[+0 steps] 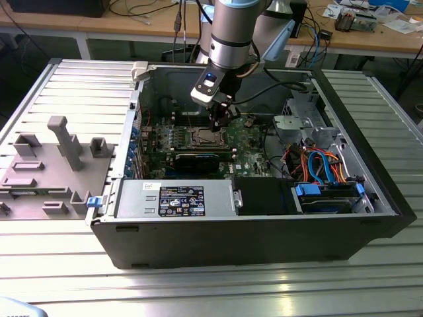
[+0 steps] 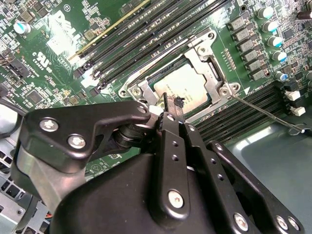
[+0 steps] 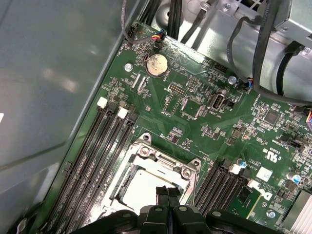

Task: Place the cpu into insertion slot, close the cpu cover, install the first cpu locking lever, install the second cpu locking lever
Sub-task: 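Install the first cpu locking lever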

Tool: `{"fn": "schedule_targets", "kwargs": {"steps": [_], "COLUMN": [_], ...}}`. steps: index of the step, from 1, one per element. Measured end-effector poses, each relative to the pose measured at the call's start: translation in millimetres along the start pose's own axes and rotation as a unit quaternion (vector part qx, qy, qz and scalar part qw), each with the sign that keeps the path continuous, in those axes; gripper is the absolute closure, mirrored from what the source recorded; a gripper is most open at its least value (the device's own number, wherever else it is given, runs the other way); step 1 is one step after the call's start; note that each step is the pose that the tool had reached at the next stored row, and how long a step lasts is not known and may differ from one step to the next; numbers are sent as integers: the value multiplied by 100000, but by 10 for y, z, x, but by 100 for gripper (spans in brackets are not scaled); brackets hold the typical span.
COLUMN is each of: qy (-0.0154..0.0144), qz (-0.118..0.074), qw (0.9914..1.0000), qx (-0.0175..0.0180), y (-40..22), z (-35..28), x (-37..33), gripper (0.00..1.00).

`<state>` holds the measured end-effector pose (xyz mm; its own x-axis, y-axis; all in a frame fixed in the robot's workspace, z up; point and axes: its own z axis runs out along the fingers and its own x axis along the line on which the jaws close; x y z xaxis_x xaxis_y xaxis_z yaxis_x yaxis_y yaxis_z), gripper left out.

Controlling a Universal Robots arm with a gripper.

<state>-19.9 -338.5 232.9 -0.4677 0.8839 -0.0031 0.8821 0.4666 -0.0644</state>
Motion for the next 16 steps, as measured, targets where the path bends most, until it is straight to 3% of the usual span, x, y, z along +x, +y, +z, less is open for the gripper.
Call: {"fn": "schedule_targets", "kwargs": {"steps": [16], "qy": [-64], "qz": [-997], "qw": [99995], "qx": [-2], "y": [0], "z": [4], "x": [0], "gripper": [89]}}
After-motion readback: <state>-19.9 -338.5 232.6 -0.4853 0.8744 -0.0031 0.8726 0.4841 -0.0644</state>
